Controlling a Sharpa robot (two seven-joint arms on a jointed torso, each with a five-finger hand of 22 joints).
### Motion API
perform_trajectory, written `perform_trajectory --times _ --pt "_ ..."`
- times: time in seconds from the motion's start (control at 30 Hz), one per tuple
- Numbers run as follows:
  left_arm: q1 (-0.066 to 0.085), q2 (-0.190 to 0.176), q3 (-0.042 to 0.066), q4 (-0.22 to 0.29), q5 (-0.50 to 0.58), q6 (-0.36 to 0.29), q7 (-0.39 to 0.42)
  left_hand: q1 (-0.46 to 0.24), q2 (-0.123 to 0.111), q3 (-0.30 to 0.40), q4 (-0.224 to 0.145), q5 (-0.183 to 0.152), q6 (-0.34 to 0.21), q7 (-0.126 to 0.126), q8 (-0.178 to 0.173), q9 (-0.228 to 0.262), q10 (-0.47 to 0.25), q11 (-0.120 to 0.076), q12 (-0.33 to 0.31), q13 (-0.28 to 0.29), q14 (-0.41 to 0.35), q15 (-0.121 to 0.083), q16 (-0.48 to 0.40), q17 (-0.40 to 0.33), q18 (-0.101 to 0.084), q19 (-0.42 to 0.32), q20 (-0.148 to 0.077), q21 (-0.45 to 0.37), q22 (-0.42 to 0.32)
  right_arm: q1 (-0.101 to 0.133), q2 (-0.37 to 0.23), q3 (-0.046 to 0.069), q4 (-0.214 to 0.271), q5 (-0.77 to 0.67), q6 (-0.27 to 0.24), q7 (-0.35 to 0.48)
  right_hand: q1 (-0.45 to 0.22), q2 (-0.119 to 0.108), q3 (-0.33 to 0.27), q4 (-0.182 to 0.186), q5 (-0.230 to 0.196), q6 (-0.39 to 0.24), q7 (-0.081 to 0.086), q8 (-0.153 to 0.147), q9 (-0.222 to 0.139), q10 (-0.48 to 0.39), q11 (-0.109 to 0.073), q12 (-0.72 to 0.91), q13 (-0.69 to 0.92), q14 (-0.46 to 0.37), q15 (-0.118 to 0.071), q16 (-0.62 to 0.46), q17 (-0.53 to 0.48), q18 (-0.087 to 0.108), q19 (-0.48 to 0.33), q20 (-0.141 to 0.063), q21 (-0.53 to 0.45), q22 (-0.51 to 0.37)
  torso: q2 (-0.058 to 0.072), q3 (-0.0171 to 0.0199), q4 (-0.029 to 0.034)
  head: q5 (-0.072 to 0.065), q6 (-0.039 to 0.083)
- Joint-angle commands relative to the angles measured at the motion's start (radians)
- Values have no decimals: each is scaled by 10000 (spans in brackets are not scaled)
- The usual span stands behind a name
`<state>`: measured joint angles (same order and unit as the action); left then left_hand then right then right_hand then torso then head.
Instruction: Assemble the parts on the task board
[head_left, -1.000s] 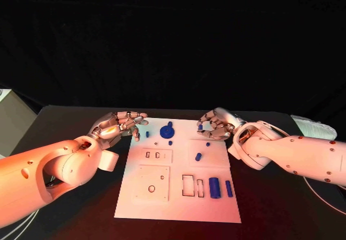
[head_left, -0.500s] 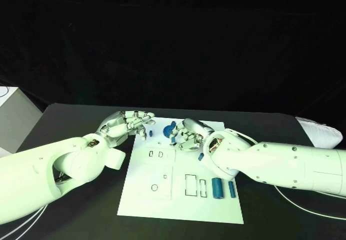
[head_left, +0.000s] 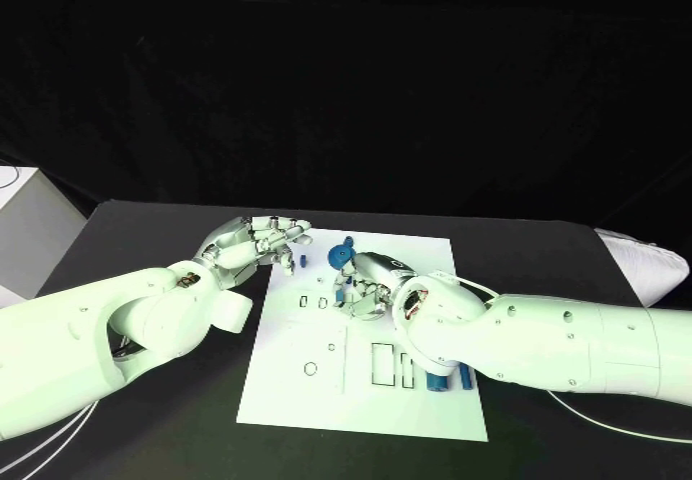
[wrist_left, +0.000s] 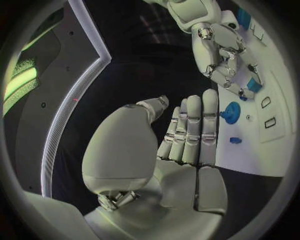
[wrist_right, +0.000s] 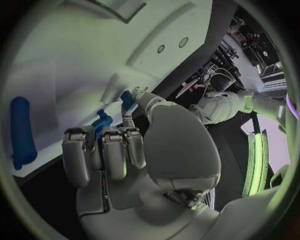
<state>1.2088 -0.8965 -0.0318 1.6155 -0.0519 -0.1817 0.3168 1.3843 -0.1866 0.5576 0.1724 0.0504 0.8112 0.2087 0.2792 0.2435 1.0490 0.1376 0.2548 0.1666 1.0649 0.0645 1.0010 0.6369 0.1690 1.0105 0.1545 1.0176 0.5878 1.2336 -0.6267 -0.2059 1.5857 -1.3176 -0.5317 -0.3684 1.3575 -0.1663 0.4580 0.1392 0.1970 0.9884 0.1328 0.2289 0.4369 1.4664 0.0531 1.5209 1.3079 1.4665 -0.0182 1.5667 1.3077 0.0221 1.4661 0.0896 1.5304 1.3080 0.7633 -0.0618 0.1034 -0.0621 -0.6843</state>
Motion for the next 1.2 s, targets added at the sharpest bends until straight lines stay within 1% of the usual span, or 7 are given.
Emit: perform_trajectory --times 0.03,0.37,0.53,0.57,0.7,0.83,1.2 --pt "5 2 5 34 -24 140 14 -13 109 25 -56 36 -65 38 35 11 -46 -4 23 16 -11 -40 32 1 161 -88 -13 65 17 -66 58 1 20 -824 144 -435 -67 5 2 35 47 -86 -9 31 28 478 -20 -37 2118 1009 -33 -28 2511 -124 872 -80 65 2315 1 6 -7 17 -45" --pt "4 11 5 3 -24 149 16 -13 109 25 -56 36 -65 38 35 11 -46 -4 23 16 -11 -40 32 1 161 -88 -13 65 17 -244 270 4 9 -1145 -36 -433 -89 -13 -7 41 52 -97 -6 43 31 482 -16 -33 2122 1005 -30 -35 2498 -119 864 -78 49 2300 -8 -5 16 20 -82" --pt "4 14 5 -6 -24 158 15 -13 109 25 -56 36 -65 38 35 11 -46 -4 23 16 -11 -40 32 1 161 -88 -13 65 17 -293 290 5 60 -1233 -170 -406 -93 -15 -8 41 54 -99 -5 44 32 490 -16 -26 2129 1005 -29 -35 2498 -121 867 -78 54 2305 -10 -6 7 35 -85" --pt "4 13 4 -9 -24 159 16 -14 109 31 -64 36 -70 37 42 13 -50 -5 48 26 -10 -41 35 1 162 -91 -13 71 17 -305 289 5 80 -1262 -217 -401 -93 -15 -8 41 54 -99 -5 44 32 490 -16 -26 2129 1005 -29 -35 2498 -121 867 -78 54 2305 -8 -3 -3 44 -78" --pt "3 12 4 -21 -24 165 16 -14 109 31 -64 36 -70 37 42 13 -50 -5 48 26 -10 -41 35 1 162 -91 -13 71 17 -329 270 6 140 -1335 -377 -384 -94 -17 -8 41 58 -102 -6 47 33 497 -16 -20 2136 1006 -29 -34 2500 -122 869 -77 59 2309 -11 -7 -3 74 -89" --pt "3 15 3 -41 -24 173 12 -14 109 31 -64 36 -70 37 42 13 -50 -5 48 26 -10 -41 35 1 162 -91 -13 71 17 -348 247 8 214 -1382 -543 -362 -86 -19 2 29 88 -105 -12 61 37 500 -19 -17 2138 1004 -28 -38 2493 -120 865 -76 51 2302 -7 -3 7 71 -101" --pt "-1 32 -1 -84 -24 192 4 -14 109 31 -64 36 -70 37 42 13 -50 -5 48 26 -10 -41 35 1 162 -91 -13 71 17 -368 237 11 269 -1390 -1117 -195 -67 -21 22 6 132 -111 -16 83 43 508 -24 -10 2145 1005 -31 -37 2495 -125 875 -76 68 2318 -8 3 -9 85 -96"
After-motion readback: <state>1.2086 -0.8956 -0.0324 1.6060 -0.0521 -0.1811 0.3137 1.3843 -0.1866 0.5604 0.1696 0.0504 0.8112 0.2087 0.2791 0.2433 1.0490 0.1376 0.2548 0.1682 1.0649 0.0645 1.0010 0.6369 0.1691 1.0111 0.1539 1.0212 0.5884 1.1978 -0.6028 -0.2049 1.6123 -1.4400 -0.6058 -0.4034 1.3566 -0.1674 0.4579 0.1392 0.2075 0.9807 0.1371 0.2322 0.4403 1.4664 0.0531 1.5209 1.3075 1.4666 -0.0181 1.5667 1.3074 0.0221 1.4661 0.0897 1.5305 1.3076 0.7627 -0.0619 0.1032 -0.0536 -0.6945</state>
